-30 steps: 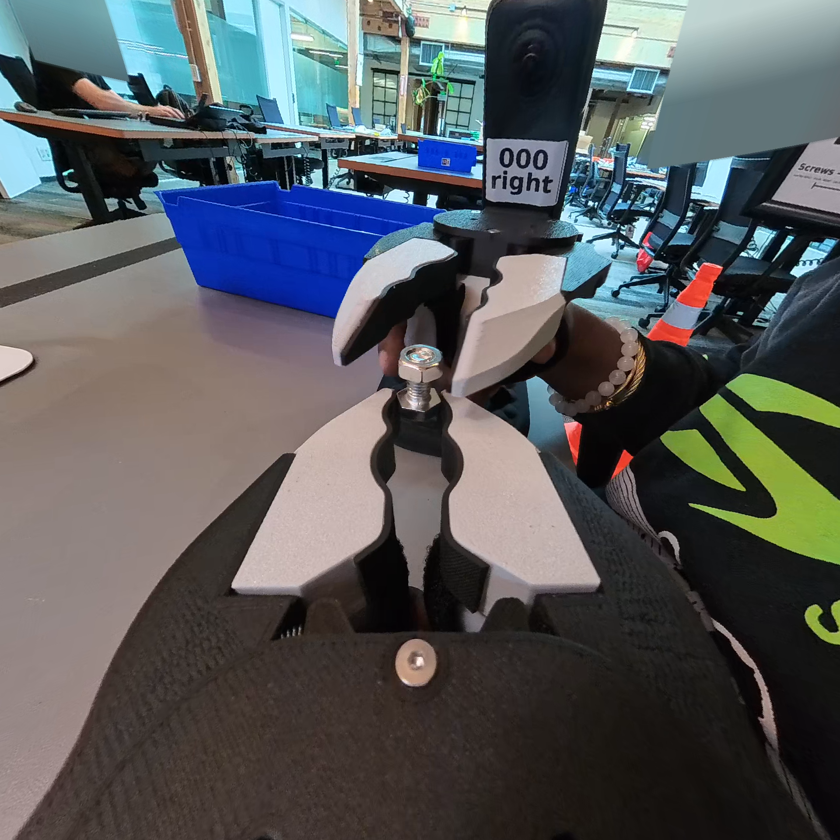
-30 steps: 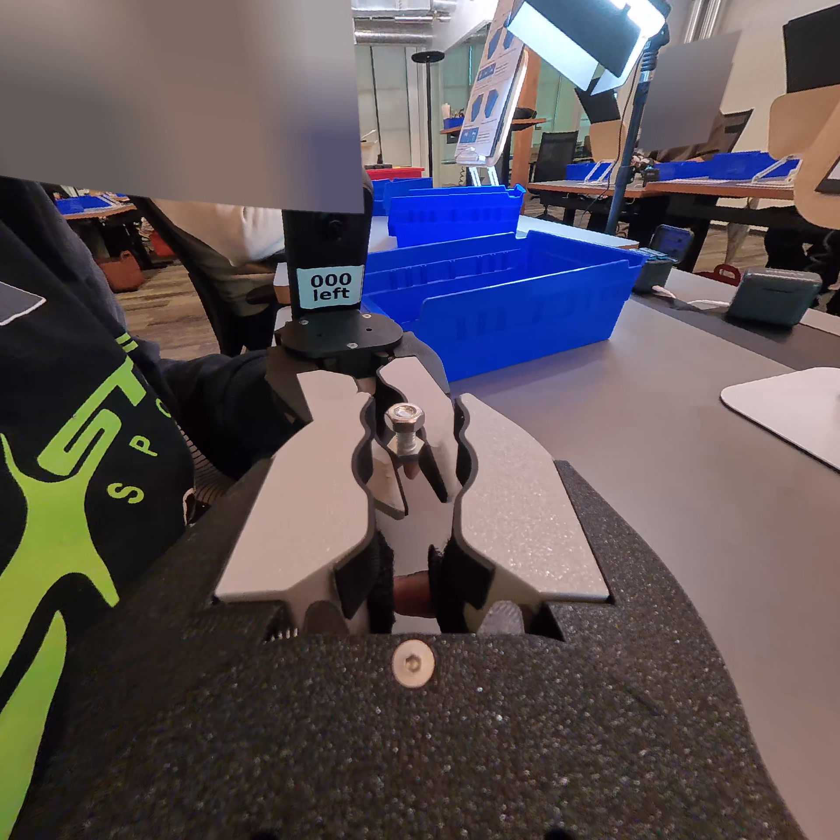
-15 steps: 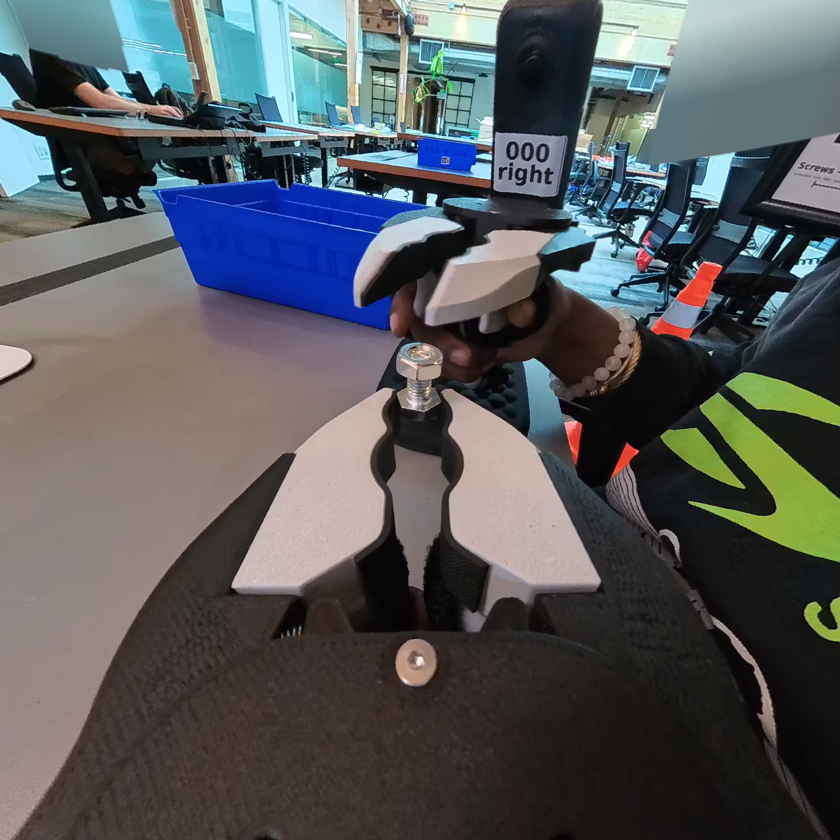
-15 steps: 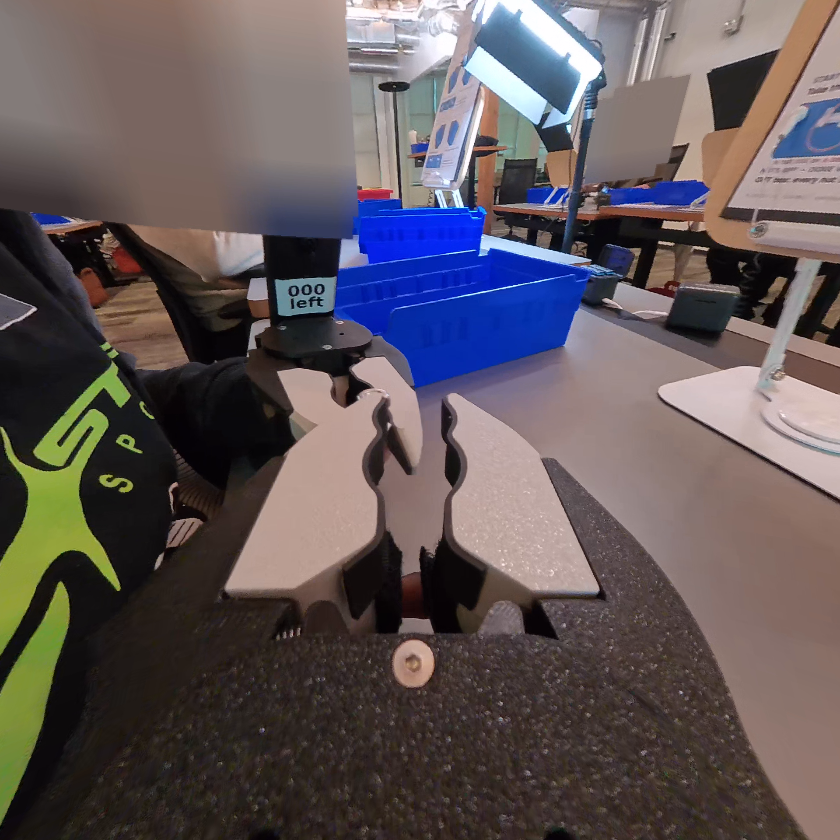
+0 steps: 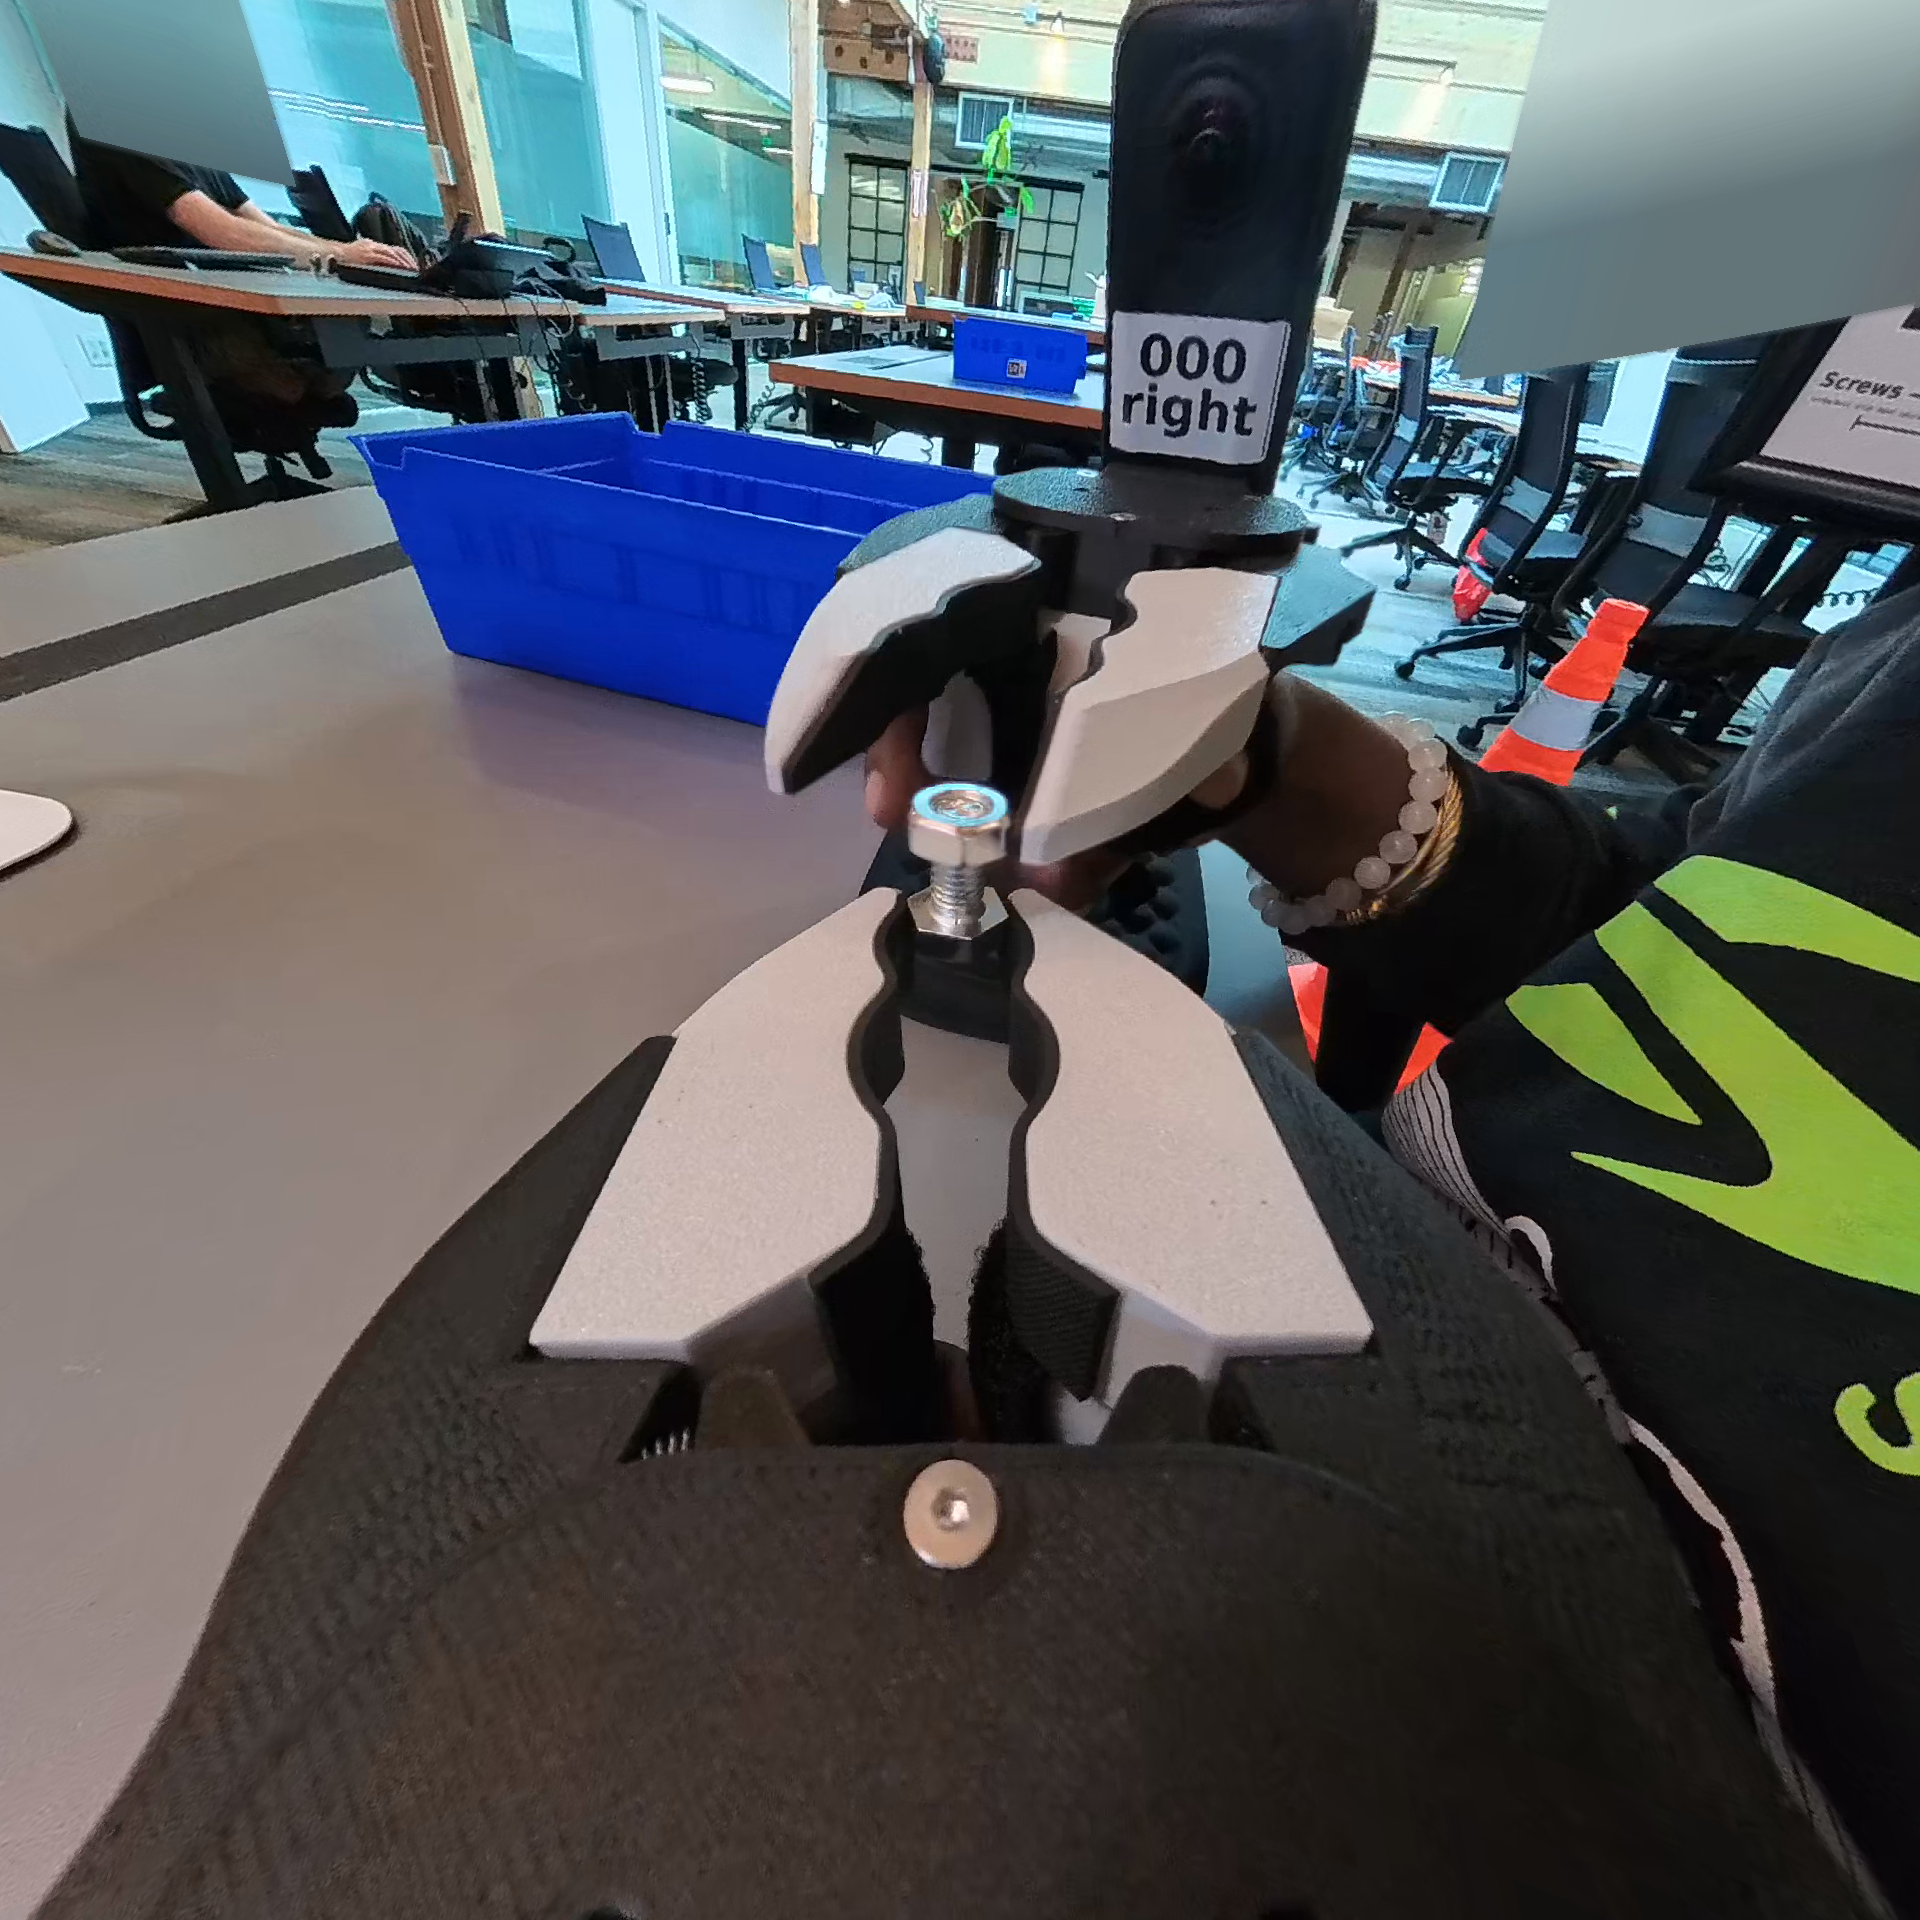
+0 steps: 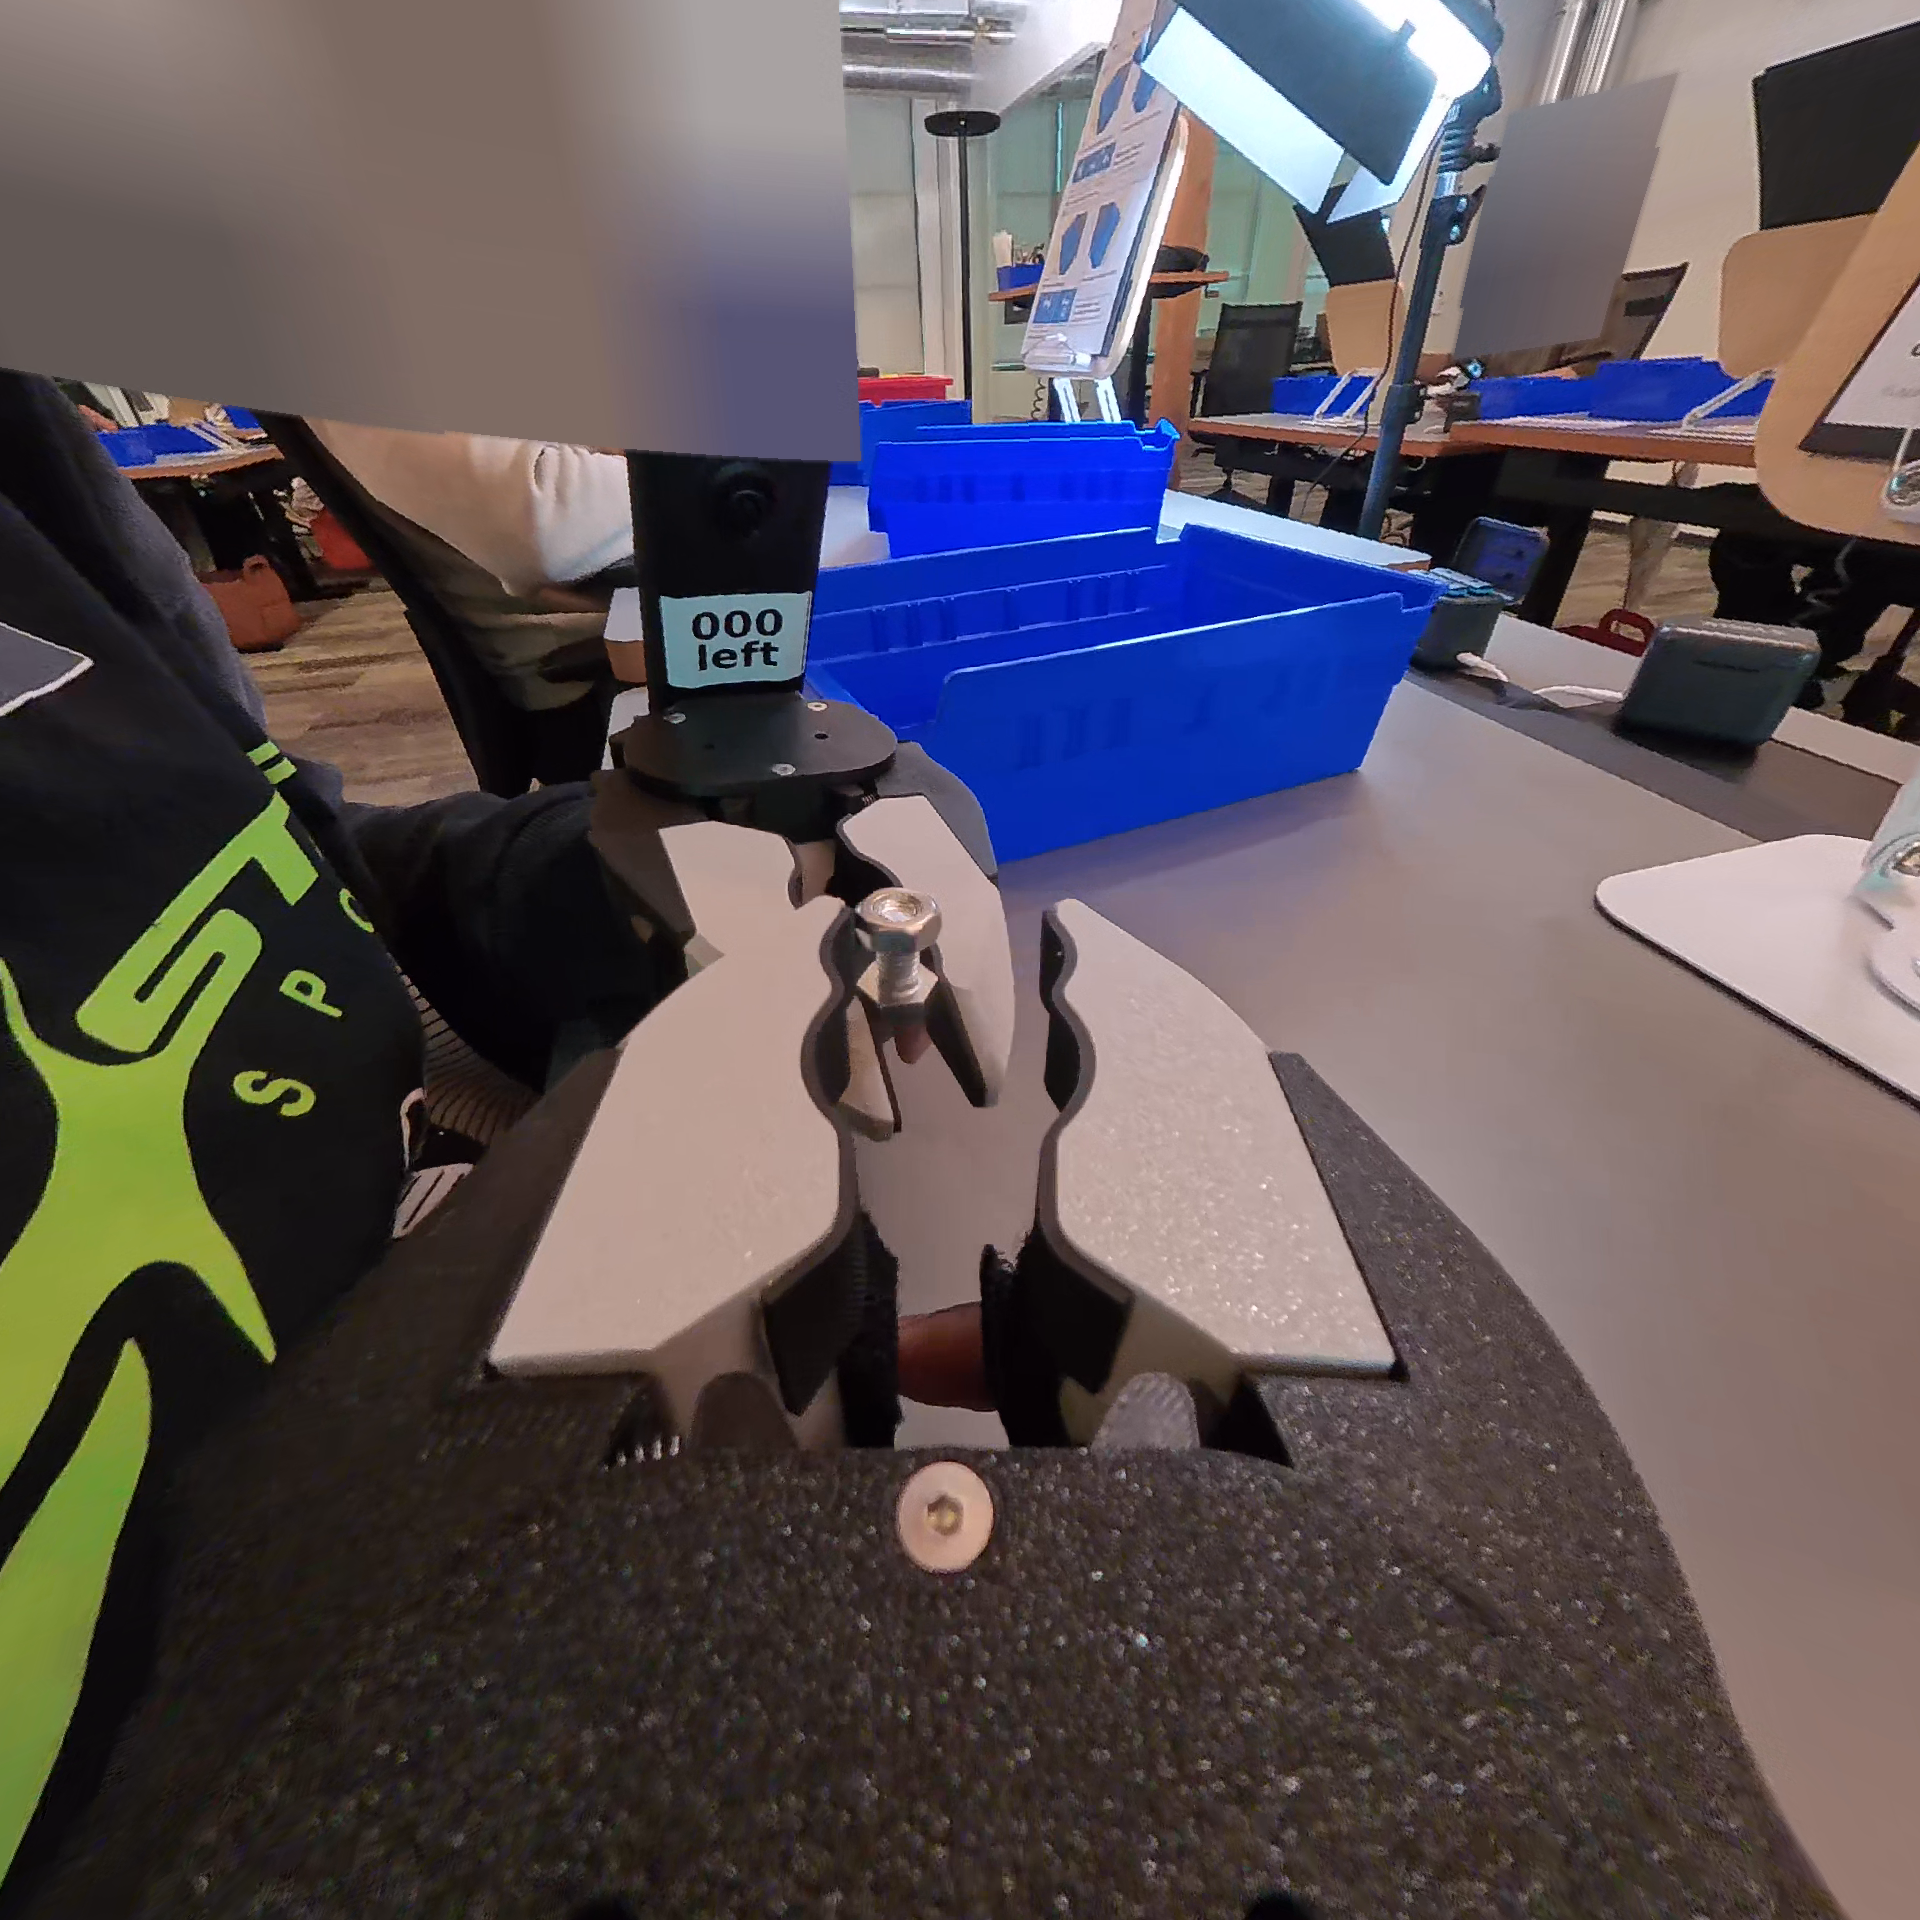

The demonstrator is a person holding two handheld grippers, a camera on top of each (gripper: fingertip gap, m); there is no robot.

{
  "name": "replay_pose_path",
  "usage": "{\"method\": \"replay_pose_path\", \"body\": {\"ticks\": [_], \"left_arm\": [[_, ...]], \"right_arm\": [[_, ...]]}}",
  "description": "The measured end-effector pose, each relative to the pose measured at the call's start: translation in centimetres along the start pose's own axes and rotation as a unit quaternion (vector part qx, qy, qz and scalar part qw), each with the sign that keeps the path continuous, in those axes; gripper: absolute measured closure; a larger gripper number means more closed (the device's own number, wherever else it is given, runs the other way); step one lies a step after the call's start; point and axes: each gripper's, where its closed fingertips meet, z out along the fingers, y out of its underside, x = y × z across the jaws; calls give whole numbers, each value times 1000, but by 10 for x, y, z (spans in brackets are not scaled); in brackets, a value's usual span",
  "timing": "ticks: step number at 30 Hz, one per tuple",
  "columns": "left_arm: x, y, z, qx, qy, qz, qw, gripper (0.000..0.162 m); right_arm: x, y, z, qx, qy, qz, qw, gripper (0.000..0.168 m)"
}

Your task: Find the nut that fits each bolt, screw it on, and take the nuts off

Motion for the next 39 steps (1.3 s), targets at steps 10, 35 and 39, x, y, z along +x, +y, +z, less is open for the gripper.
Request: {"method": "replay_pose_path", "body": {"ticks": [10,35,39], "left_arm": [[1,1,0,-1,1,0,1000,146],[2,1,1,-3,4,3,1000,147],[2,2,1,-4,4,2,1000,147]], "right_arm": [[13,-5,-18,17,32,3,999,143],[19,-4,-22,19,46,8,999,145],[8,-6,-15,20,19,10,1000,139]]}}
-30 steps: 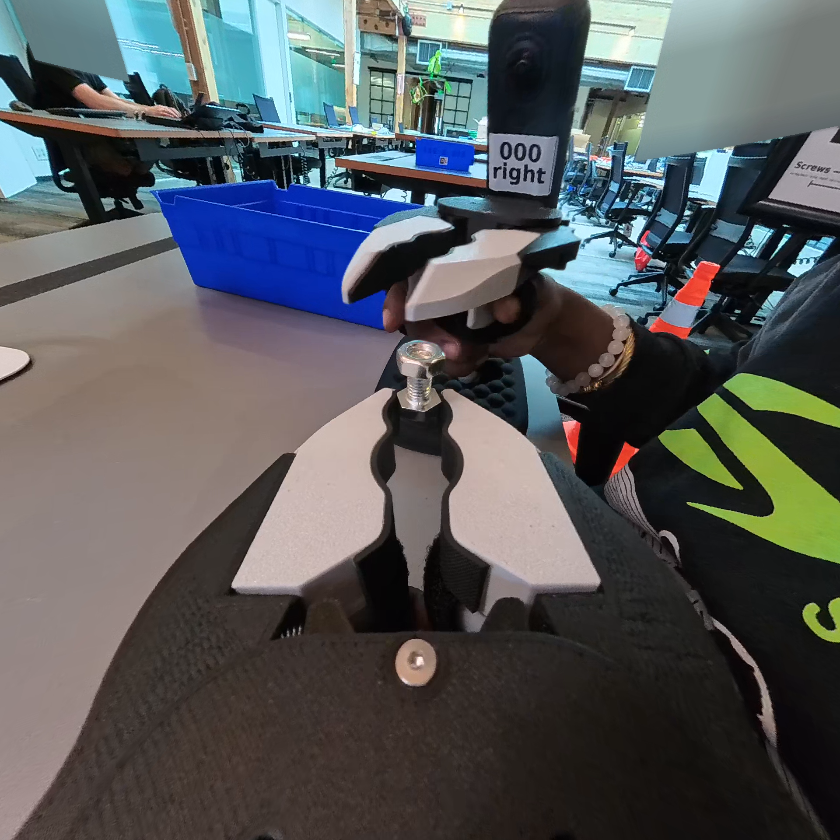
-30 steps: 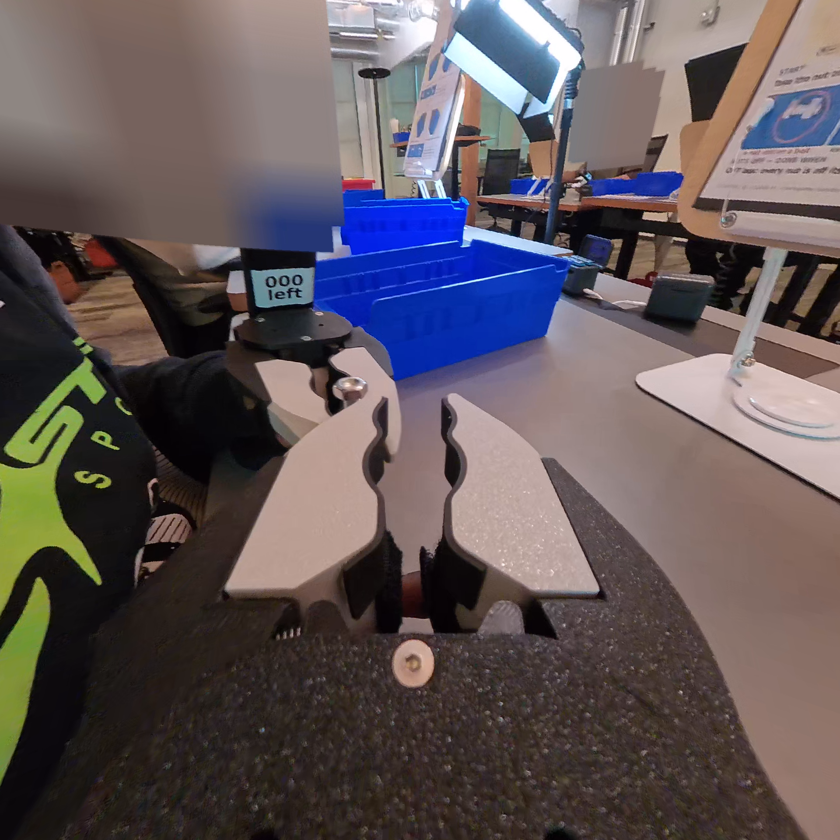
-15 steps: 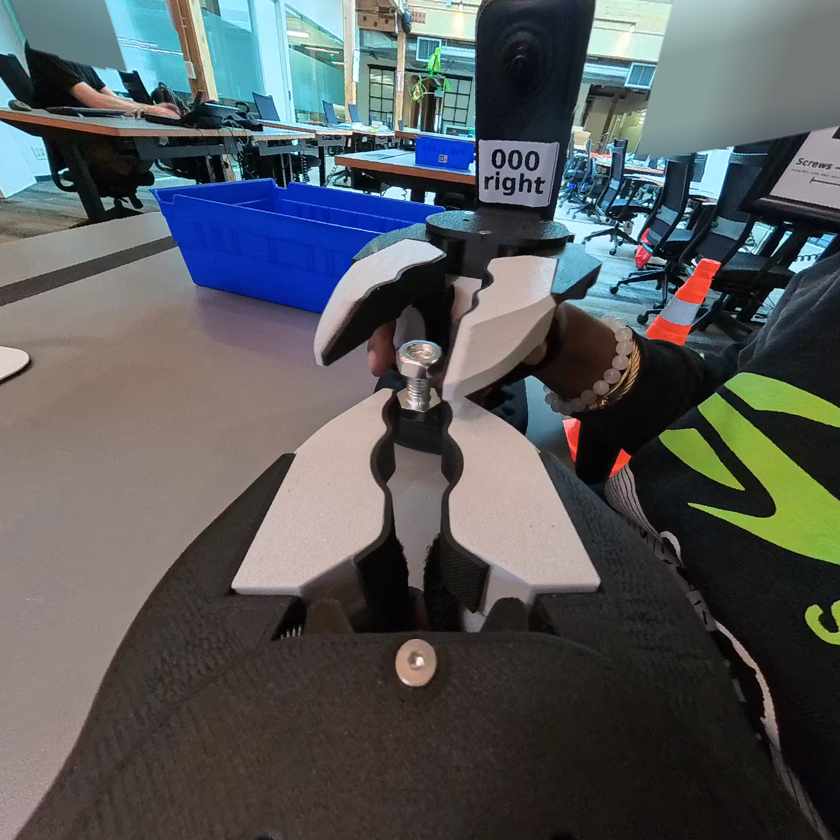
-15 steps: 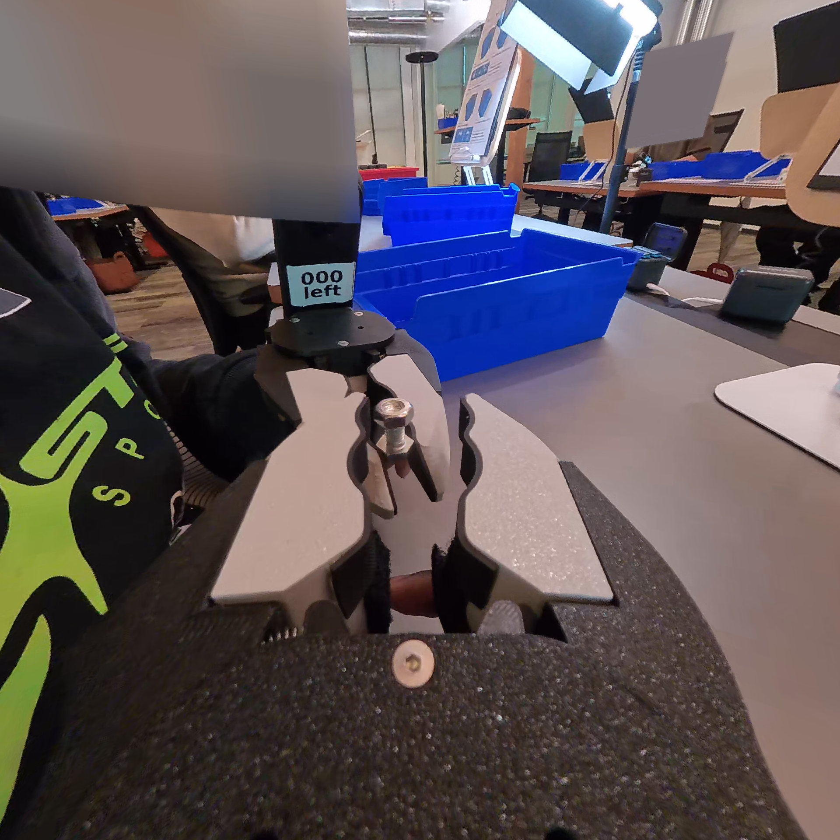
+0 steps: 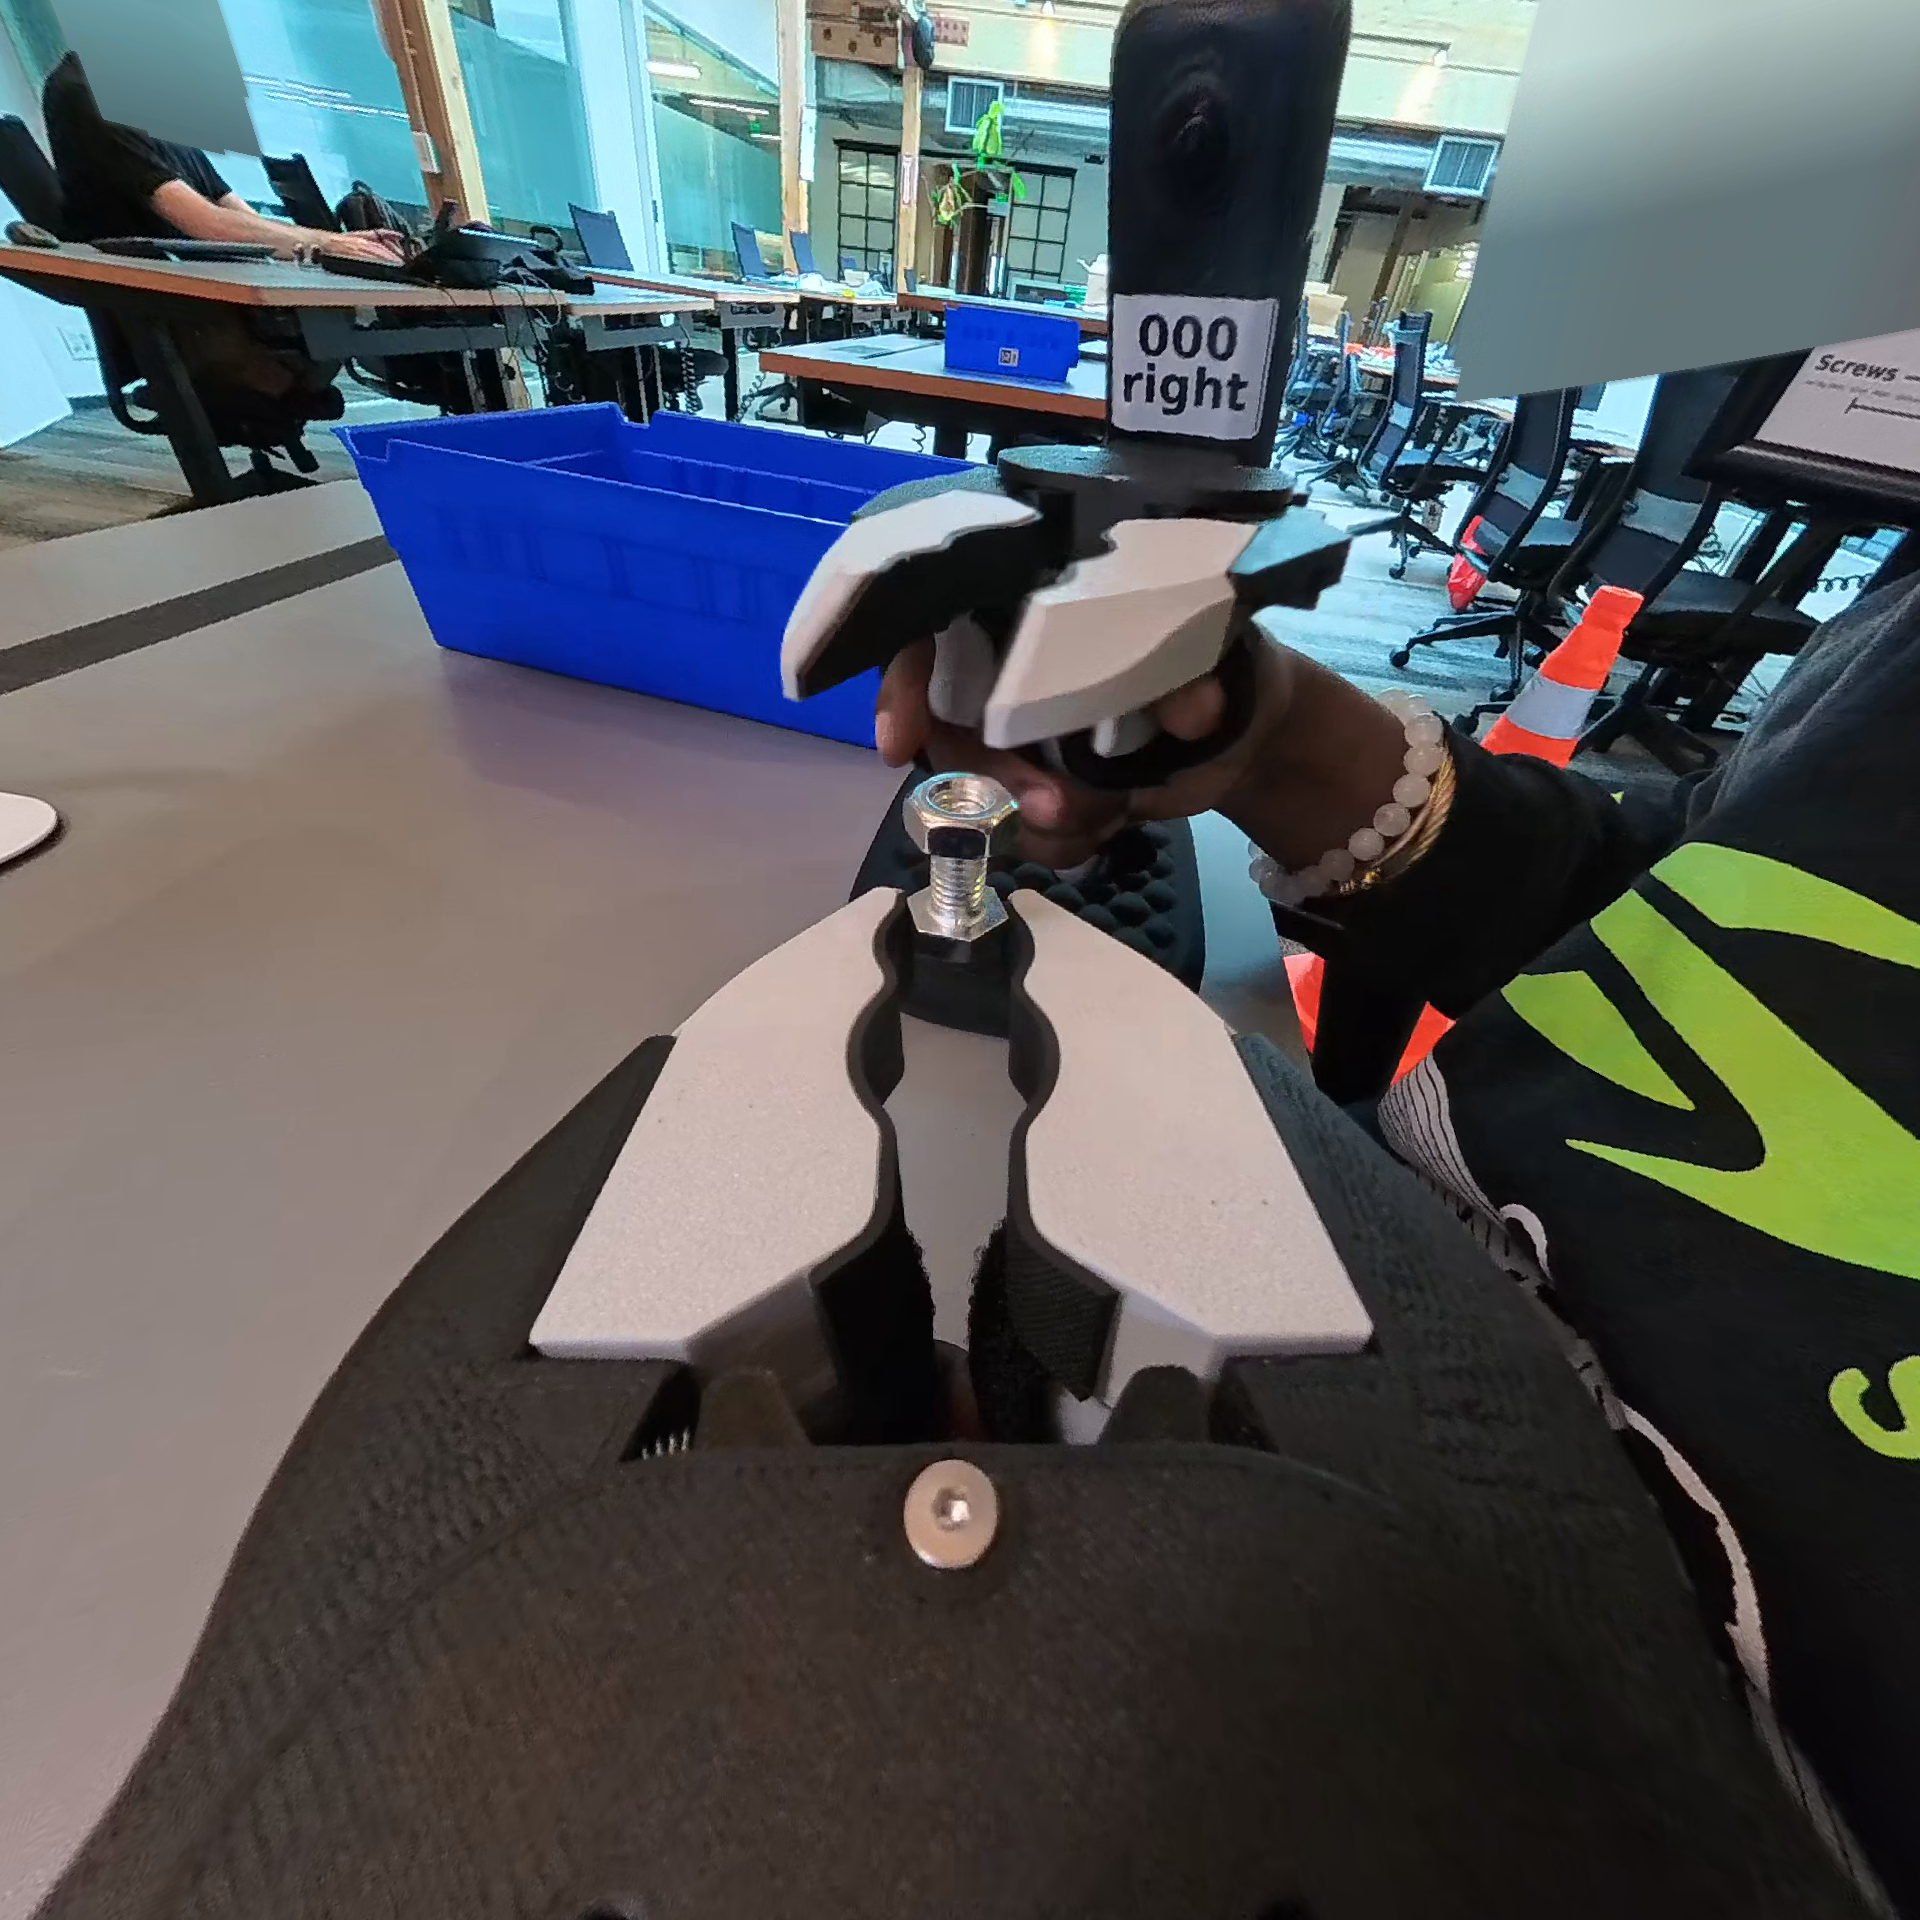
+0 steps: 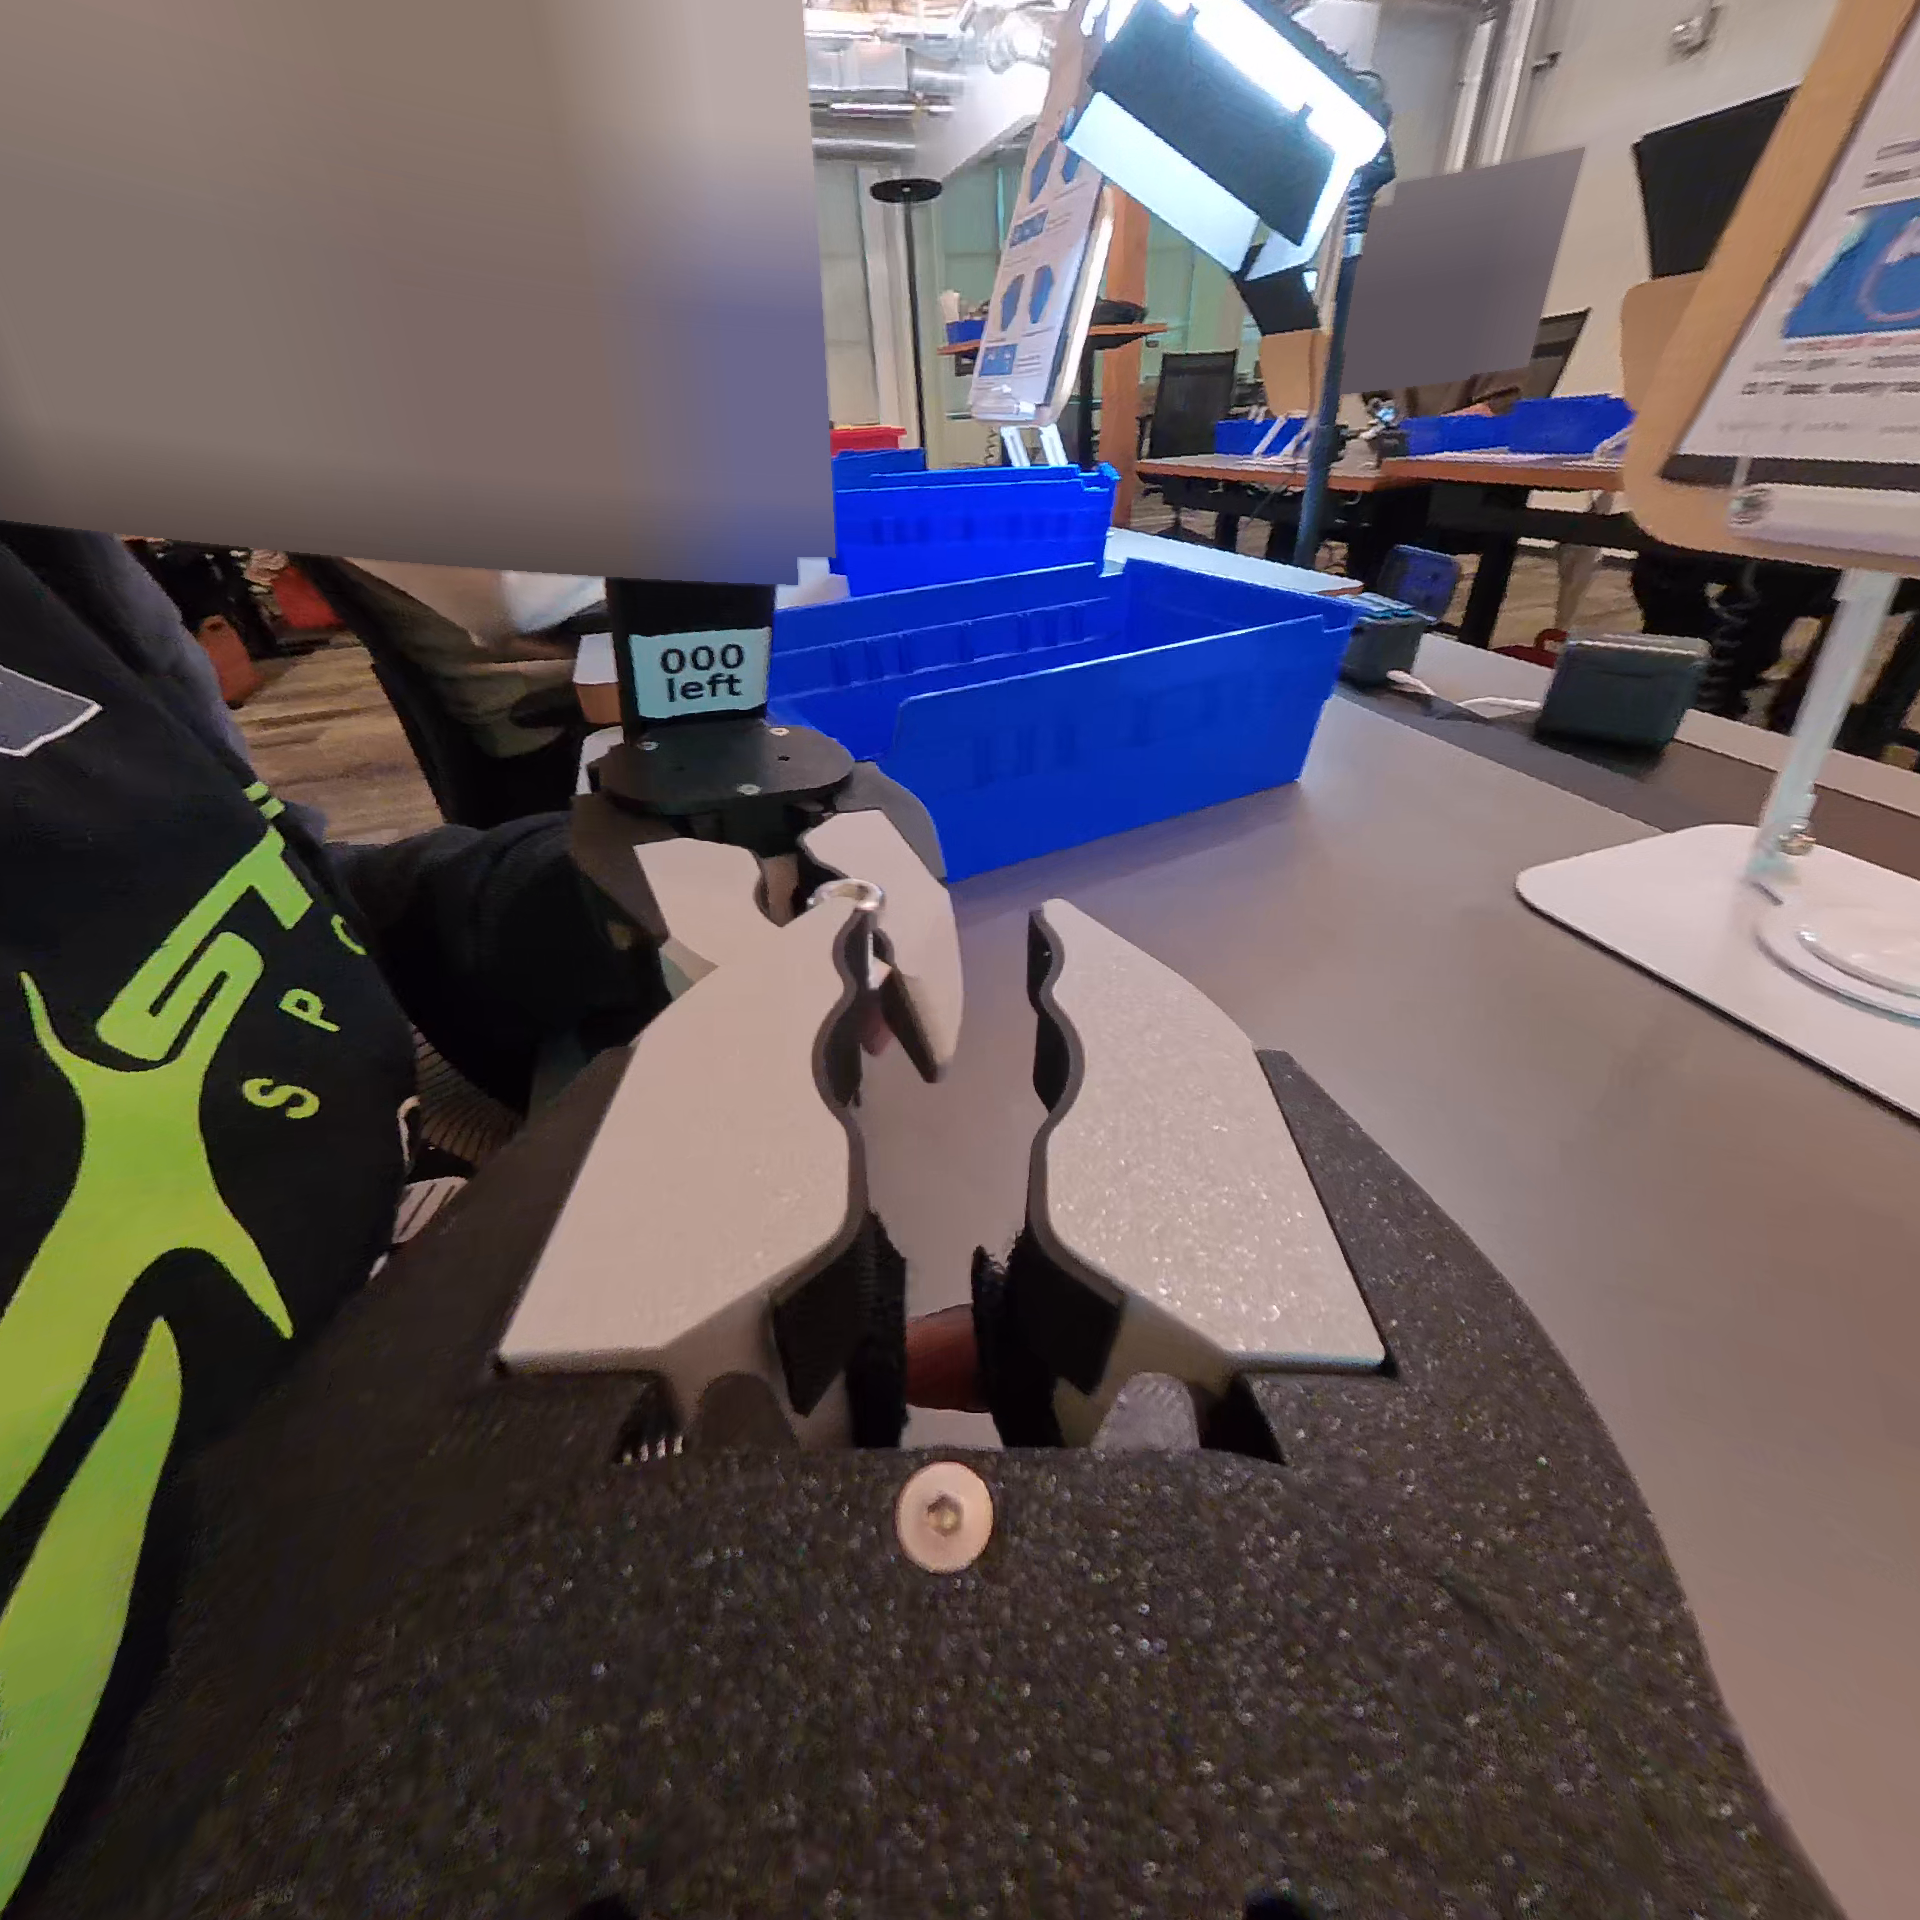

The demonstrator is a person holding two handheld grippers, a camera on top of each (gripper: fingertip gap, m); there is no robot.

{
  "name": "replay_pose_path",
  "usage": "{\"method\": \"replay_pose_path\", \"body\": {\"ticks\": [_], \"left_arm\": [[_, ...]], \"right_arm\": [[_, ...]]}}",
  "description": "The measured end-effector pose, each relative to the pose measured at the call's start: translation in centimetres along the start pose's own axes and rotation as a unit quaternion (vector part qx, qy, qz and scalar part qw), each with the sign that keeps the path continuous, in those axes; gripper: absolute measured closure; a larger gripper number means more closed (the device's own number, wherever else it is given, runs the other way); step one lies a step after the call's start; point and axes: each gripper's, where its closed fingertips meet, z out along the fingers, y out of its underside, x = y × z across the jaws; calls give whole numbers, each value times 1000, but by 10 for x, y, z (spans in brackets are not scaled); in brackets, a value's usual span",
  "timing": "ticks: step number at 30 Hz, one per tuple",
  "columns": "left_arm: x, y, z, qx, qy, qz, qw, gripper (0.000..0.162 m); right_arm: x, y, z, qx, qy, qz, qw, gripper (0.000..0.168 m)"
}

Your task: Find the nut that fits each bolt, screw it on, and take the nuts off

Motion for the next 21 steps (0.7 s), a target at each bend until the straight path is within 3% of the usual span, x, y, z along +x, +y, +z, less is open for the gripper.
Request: {"method": "replay_pose_path", "body": {"ticks": [10,21], "left_arm": [[0,1,0,-2,0,0,1000,147],[0,0,0,-1,1,0,1000,147]], "right_arm": [[-16,5,25,-15,-37,-4,999,135],[2,5,3,-16,2,-10,1000,136]]}}
